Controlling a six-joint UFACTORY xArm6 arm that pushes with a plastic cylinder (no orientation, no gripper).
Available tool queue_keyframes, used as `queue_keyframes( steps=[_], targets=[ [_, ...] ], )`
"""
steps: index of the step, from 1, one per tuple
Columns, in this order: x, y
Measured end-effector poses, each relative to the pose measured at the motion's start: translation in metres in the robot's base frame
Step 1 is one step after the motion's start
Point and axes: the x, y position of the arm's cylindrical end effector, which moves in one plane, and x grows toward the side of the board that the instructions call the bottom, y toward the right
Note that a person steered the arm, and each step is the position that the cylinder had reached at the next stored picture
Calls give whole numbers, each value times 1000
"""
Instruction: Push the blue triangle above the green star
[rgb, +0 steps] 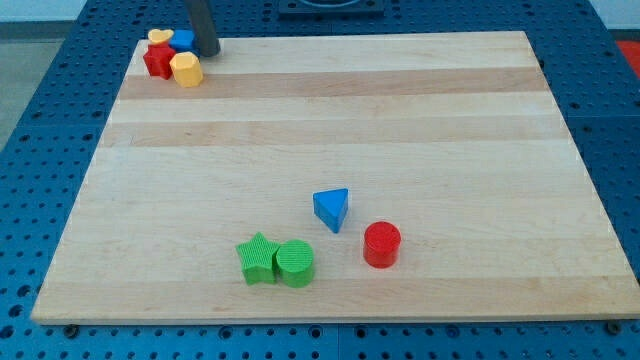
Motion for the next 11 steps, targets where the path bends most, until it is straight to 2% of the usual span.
queue_keyframes(
  steps=[1,2,3,4,5,6,9,10,11],
  targets=[
    [13,69],
    [45,166],
    [101,268],
    [184,341],
    [270,388],
    [301,365],
    [295,163],
    [284,117],
    [286,118]
  ],
)
